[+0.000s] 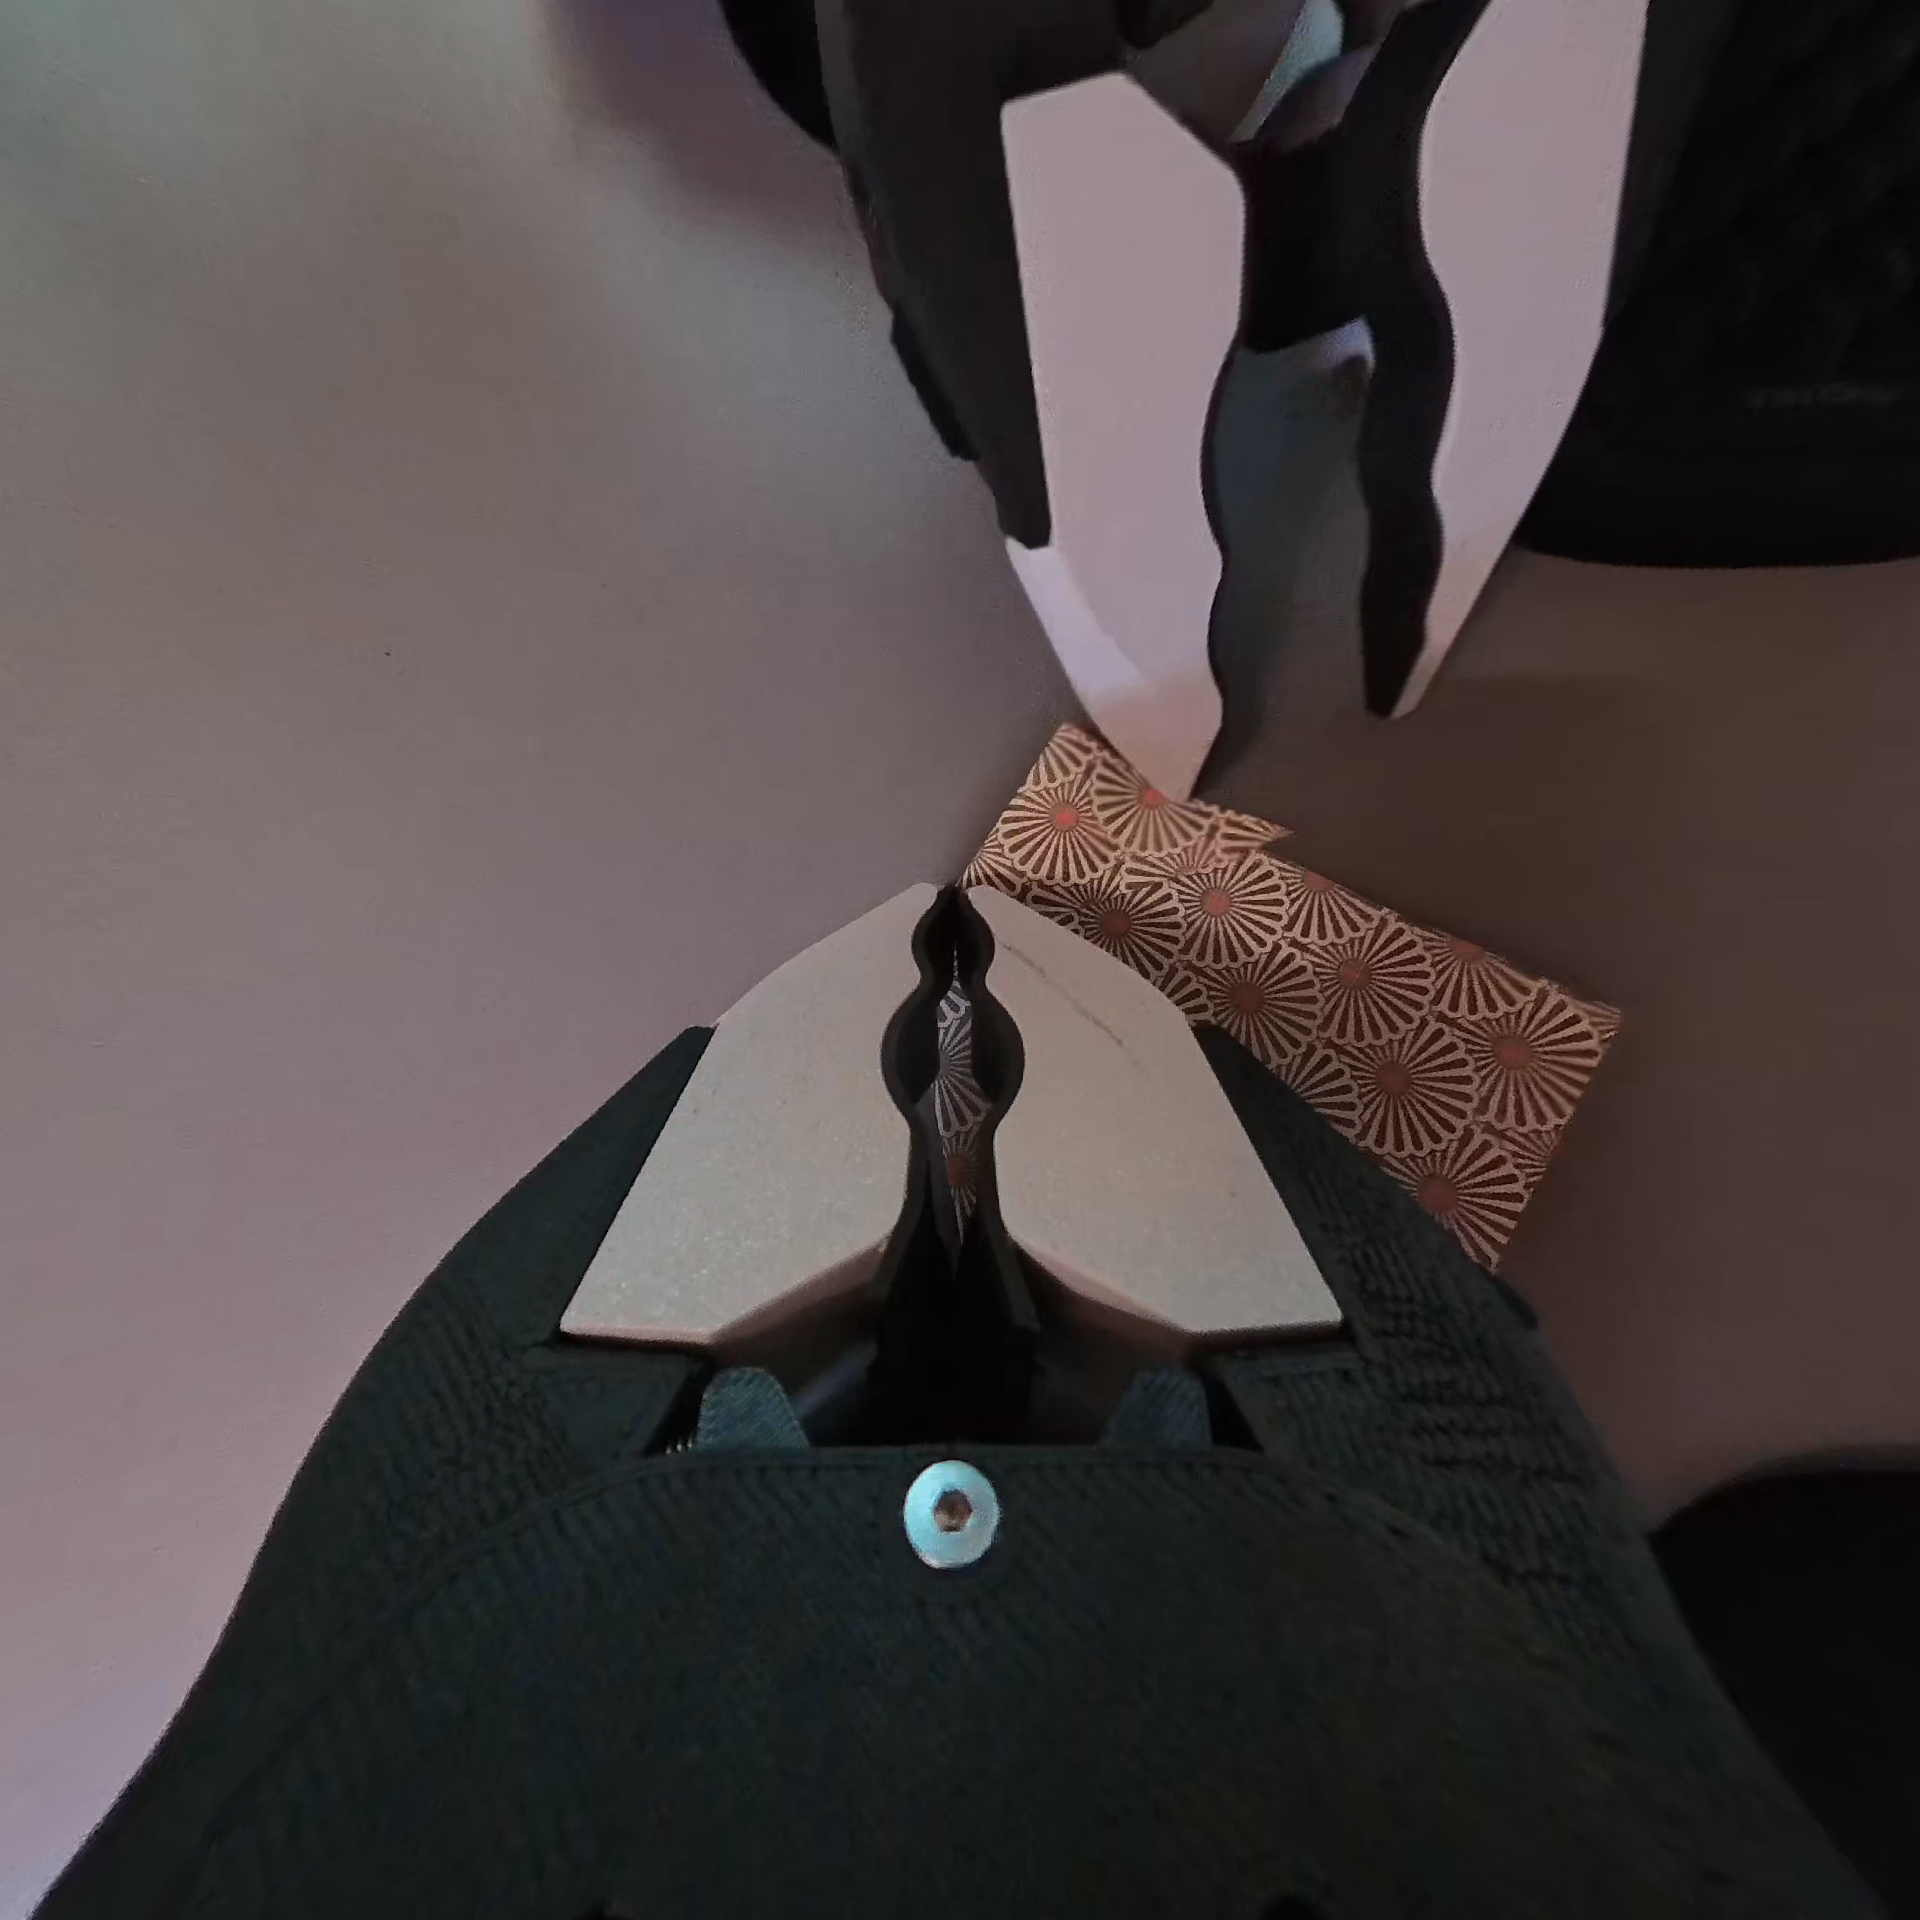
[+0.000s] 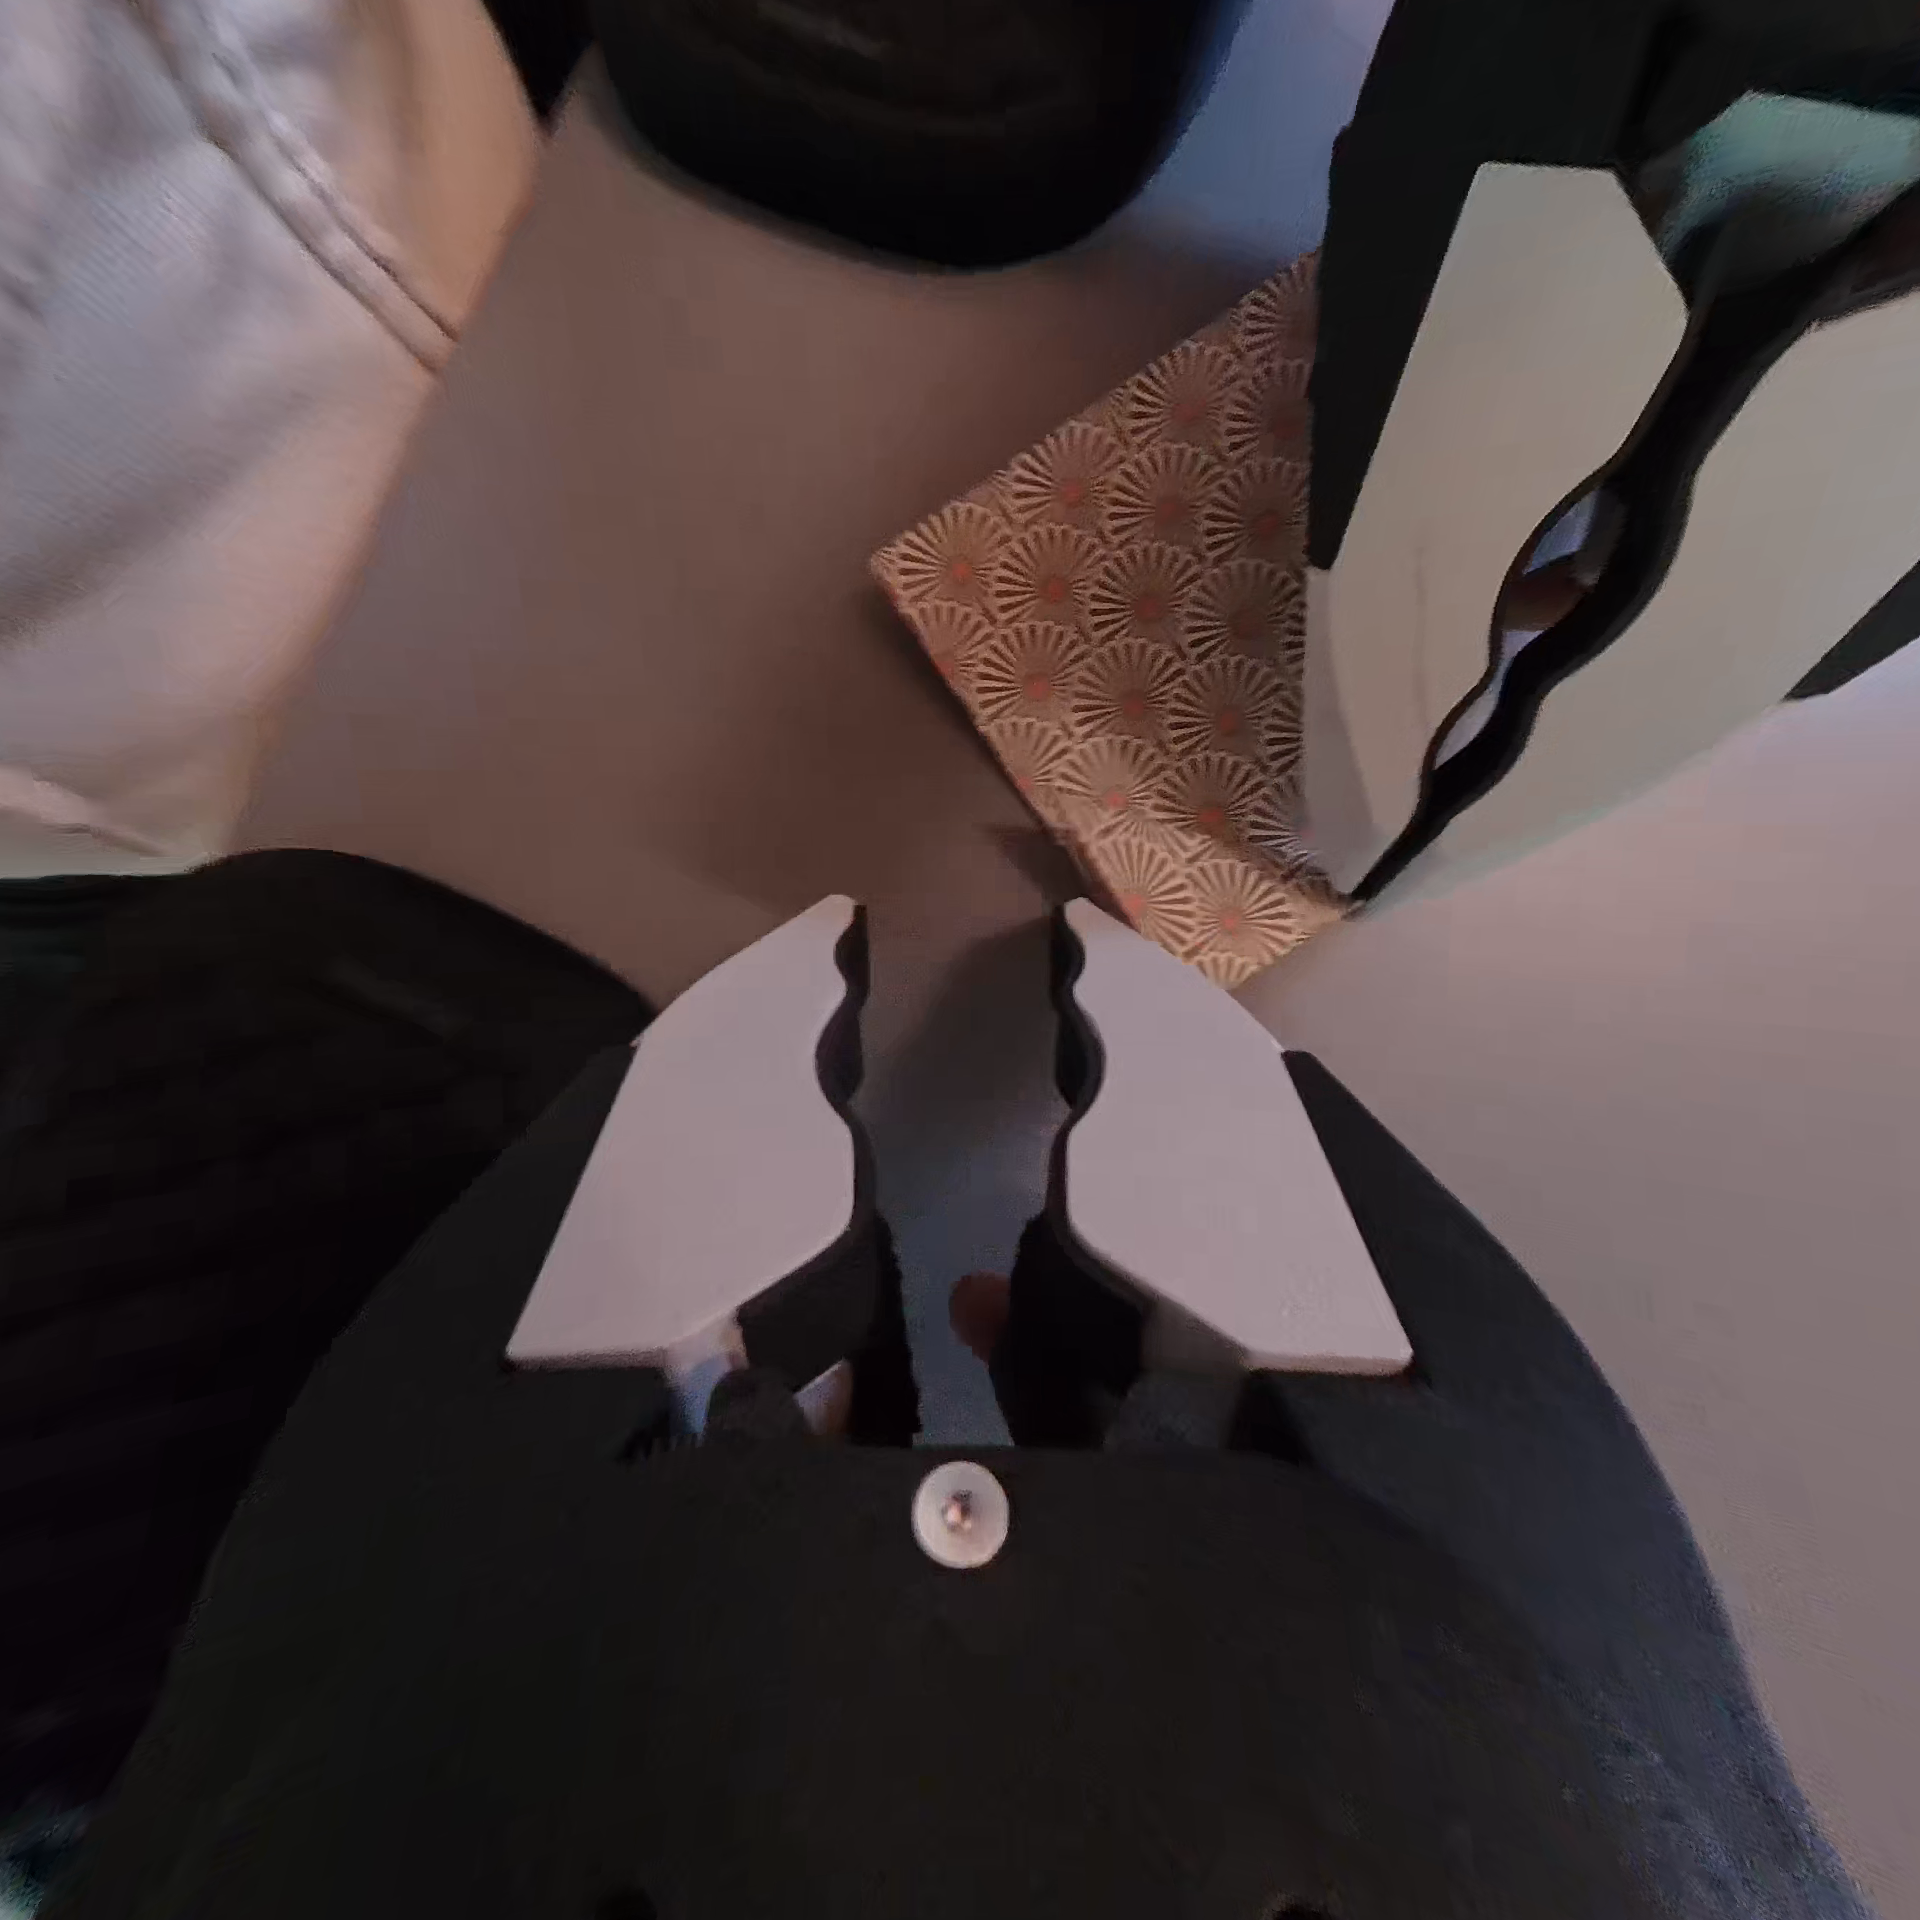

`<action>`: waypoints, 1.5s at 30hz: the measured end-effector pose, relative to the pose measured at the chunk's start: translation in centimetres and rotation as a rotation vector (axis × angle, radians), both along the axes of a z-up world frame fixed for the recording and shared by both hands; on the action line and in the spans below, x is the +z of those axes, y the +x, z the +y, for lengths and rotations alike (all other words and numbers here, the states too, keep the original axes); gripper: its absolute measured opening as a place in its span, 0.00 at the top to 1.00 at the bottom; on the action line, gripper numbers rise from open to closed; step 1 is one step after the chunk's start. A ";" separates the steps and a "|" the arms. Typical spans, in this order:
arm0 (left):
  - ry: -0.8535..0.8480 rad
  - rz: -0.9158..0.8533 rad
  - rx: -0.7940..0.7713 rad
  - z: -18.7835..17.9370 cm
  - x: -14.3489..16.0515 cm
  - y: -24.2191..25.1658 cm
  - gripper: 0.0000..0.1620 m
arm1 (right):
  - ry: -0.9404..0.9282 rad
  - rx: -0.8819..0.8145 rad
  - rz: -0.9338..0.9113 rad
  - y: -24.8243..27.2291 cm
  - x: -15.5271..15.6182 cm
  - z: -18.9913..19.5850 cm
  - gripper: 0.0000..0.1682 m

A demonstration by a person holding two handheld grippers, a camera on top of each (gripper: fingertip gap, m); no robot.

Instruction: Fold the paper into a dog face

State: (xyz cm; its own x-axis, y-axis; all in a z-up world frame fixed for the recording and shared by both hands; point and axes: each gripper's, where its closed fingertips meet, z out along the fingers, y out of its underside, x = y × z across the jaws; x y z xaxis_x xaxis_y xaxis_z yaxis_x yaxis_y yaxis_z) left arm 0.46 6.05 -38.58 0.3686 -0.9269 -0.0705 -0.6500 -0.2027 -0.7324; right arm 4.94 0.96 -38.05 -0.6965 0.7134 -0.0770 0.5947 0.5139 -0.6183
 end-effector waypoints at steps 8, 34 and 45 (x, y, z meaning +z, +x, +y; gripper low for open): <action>0.012 0.002 0.001 0.0 0.0 0.0 1.00 | -0.318 -0.159 0.090 -2.9 3.8 2.7 0.94; 0.038 0.009 -0.004 0.0 0.0 0.0 1.00 | -0.594 -0.445 -0.532 -3.9 -0.2 4.0 1.00; 0.037 0.008 -0.006 0.0 0.0 0.0 1.00 | -0.783 -0.385 -0.449 -2.3 2.7 3.1 1.00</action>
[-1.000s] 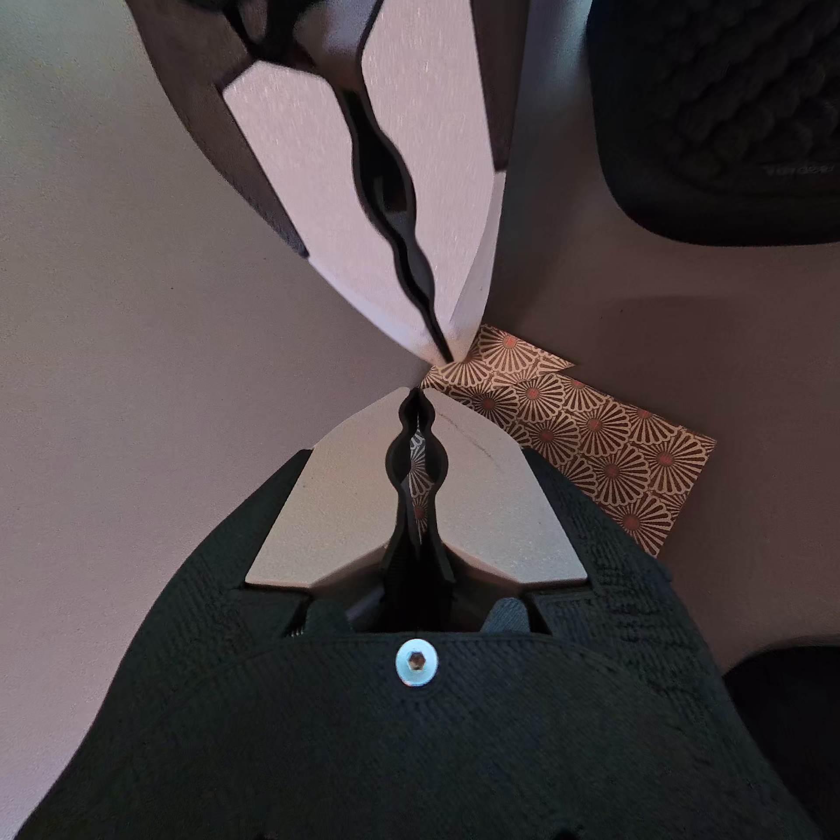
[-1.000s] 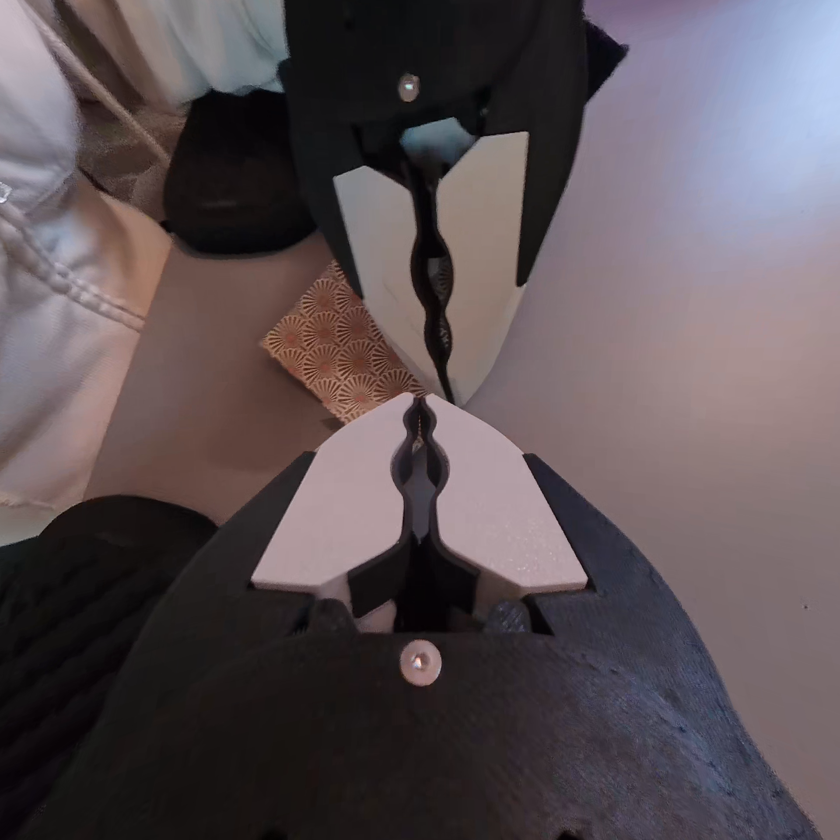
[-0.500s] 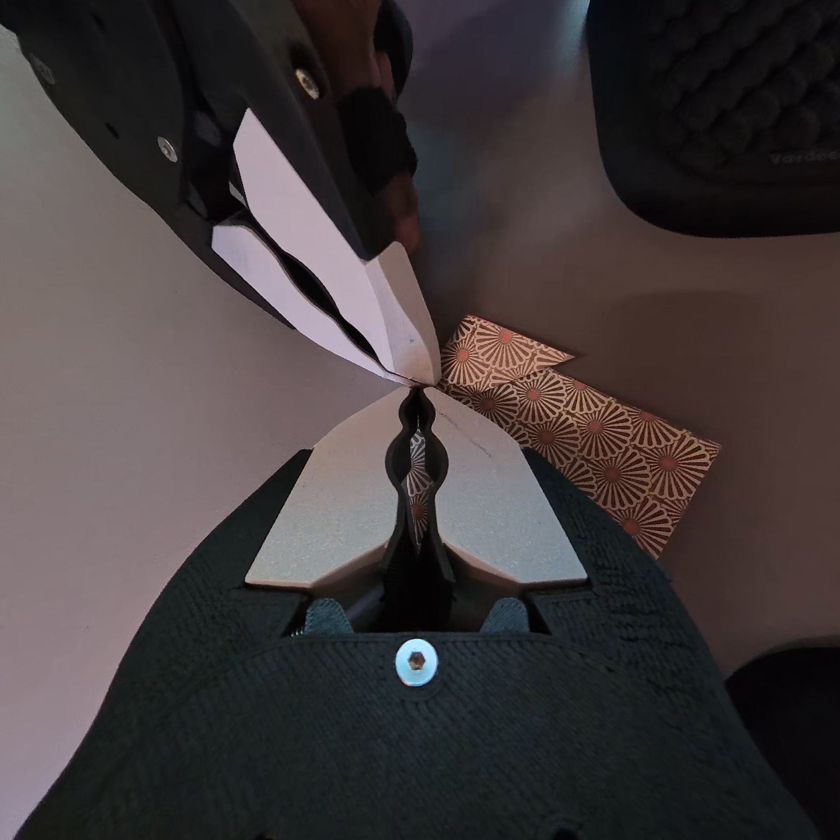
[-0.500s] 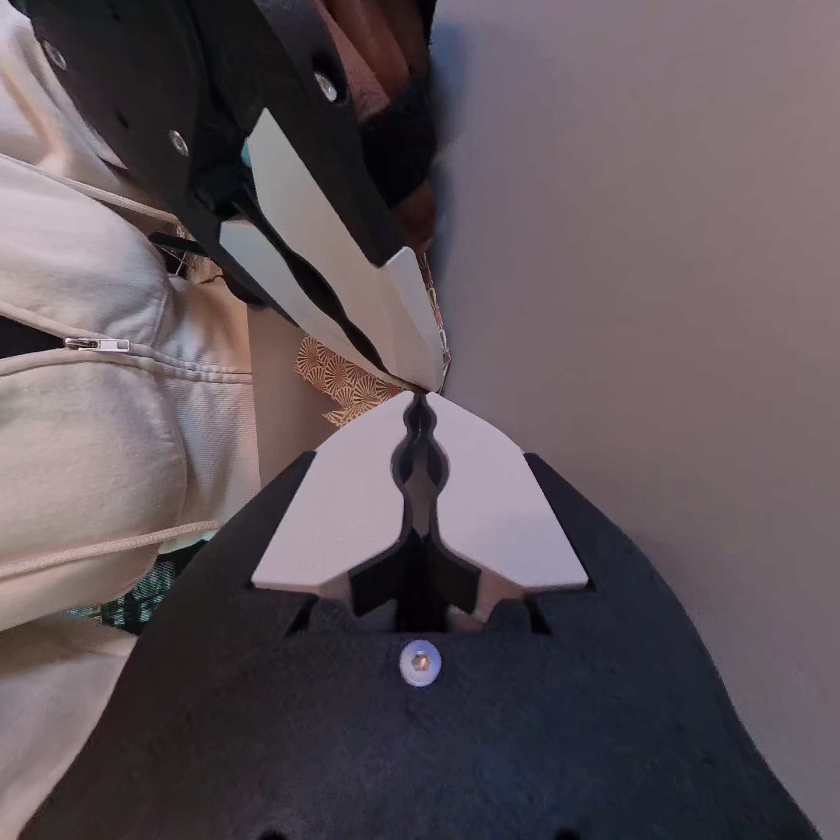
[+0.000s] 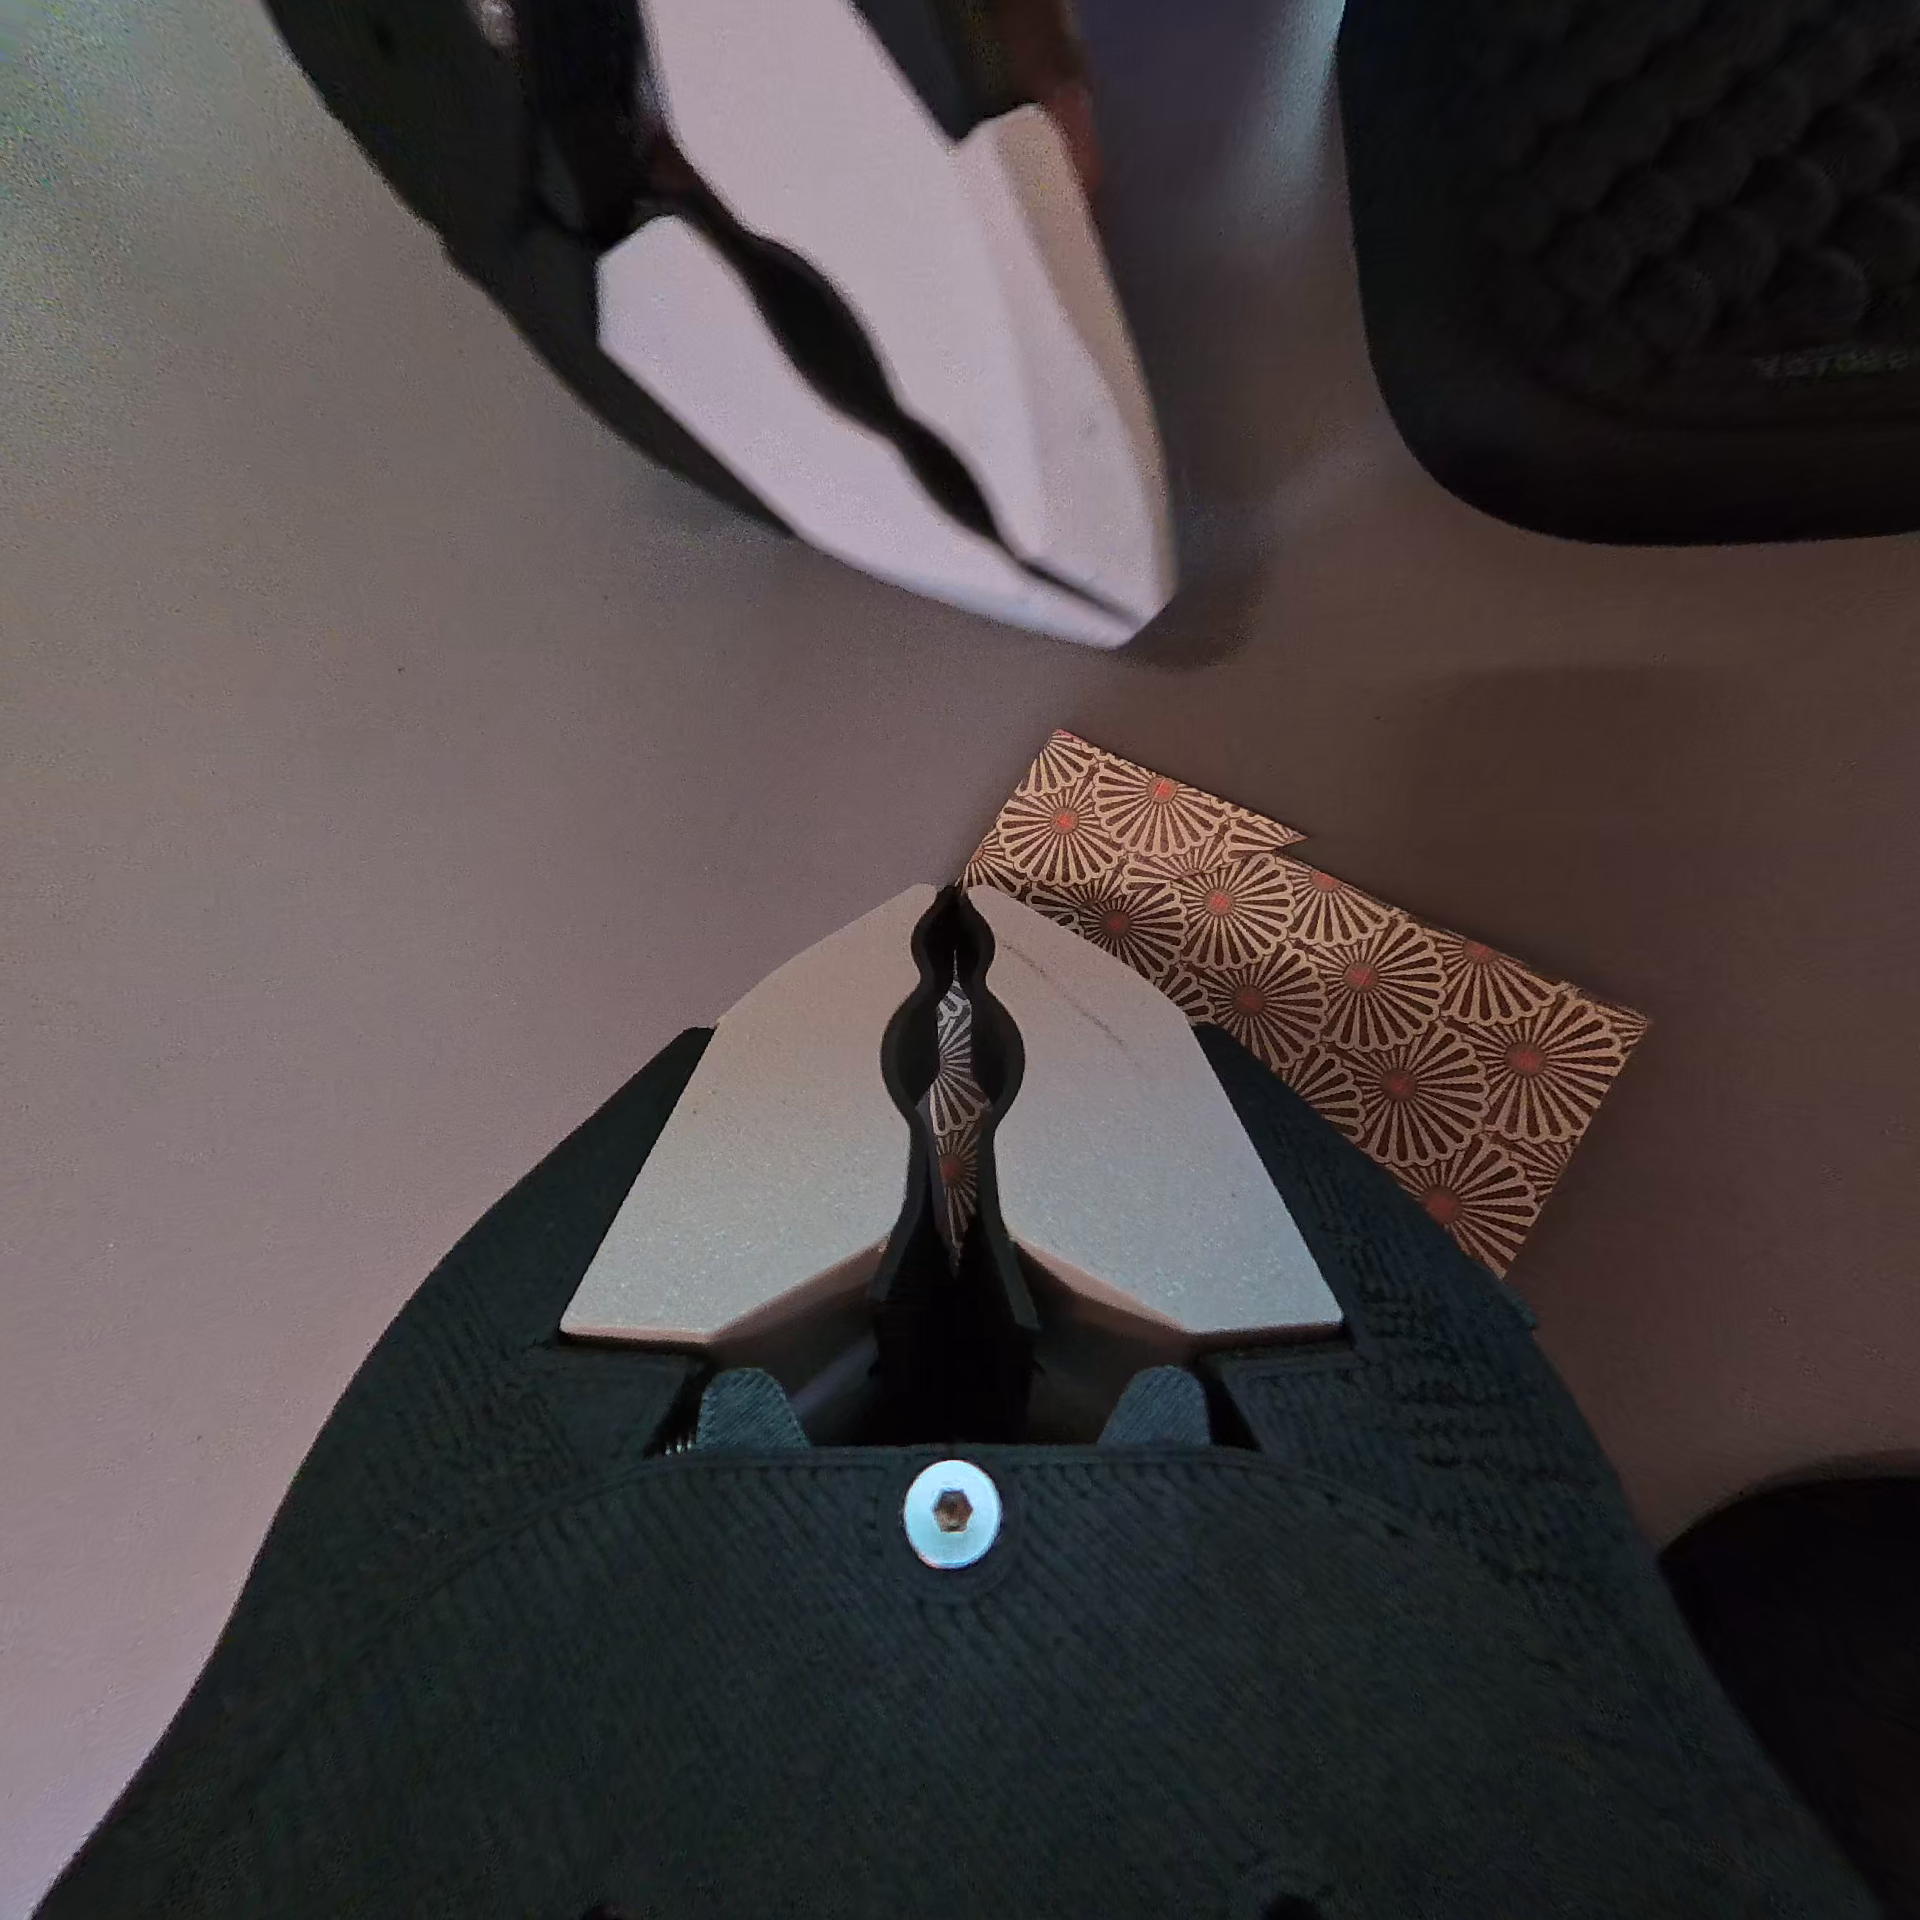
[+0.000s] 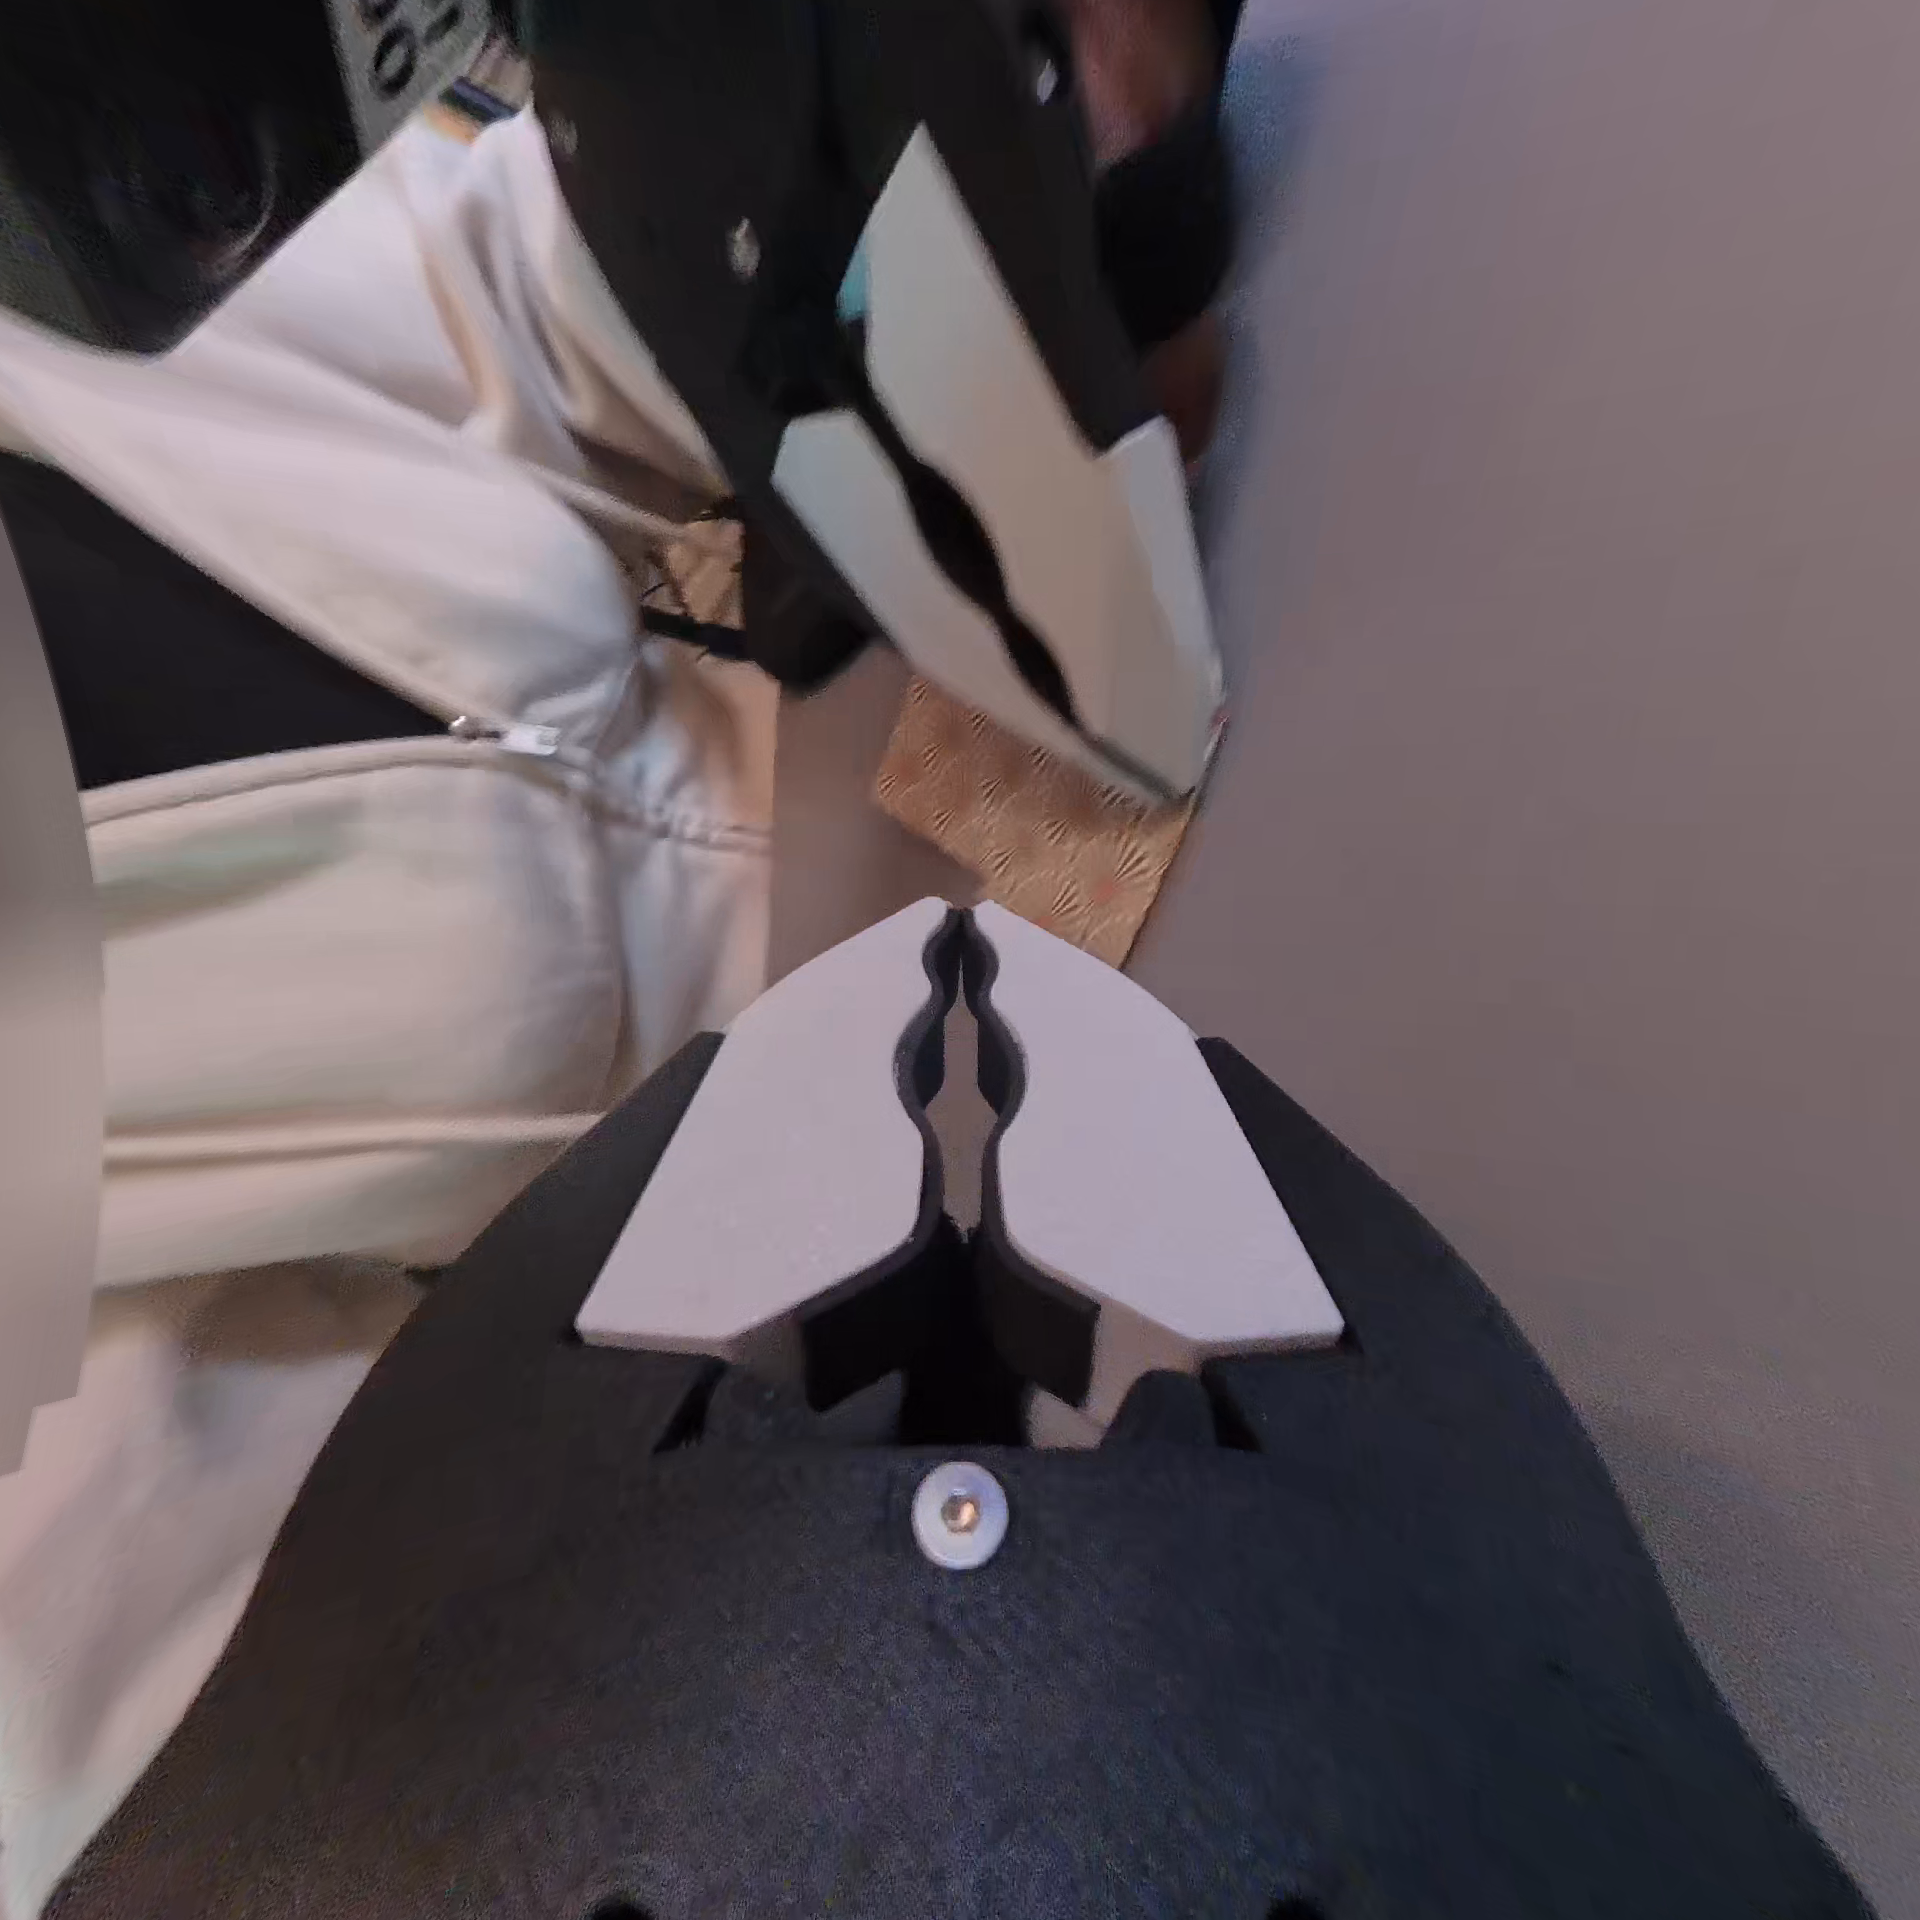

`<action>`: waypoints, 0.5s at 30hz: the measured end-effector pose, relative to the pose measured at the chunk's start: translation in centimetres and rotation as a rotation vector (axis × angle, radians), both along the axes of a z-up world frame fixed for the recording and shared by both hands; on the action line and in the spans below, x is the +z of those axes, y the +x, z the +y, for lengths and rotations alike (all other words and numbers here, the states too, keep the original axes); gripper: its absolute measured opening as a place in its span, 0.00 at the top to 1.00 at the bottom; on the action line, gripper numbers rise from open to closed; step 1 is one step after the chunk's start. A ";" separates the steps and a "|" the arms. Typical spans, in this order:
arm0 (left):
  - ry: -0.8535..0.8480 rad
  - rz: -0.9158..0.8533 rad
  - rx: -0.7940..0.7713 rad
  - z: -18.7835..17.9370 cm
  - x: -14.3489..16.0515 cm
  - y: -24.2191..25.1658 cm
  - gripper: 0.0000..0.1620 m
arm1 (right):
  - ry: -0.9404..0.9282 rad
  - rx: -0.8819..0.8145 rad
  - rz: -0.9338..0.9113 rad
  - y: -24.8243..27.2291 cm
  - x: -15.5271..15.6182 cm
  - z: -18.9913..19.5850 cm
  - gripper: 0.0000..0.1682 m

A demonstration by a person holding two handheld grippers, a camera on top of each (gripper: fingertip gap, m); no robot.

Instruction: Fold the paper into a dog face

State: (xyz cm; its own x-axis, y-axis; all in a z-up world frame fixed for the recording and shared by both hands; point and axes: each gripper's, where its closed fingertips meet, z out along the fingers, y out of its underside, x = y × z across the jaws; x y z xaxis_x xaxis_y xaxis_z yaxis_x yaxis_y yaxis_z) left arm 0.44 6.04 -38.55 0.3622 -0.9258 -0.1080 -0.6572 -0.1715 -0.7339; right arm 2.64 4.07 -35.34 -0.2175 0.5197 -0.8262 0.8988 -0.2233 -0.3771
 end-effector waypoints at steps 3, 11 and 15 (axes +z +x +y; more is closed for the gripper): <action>0.008 0.003 0.000 0.0 0.0 0.0 1.00 | 0.013 0.000 -0.040 -1.4 -1.8 -0.3 1.00; -0.004 -0.004 0.001 0.0 0.1 -0.1 1.00 | 0.081 0.010 -0.036 3.3 -1.9 0.3 1.00; 0.026 -0.163 0.049 0.3 3.9 -0.9 1.00 | 0.196 -0.066 0.196 1.9 0.7 0.3 0.97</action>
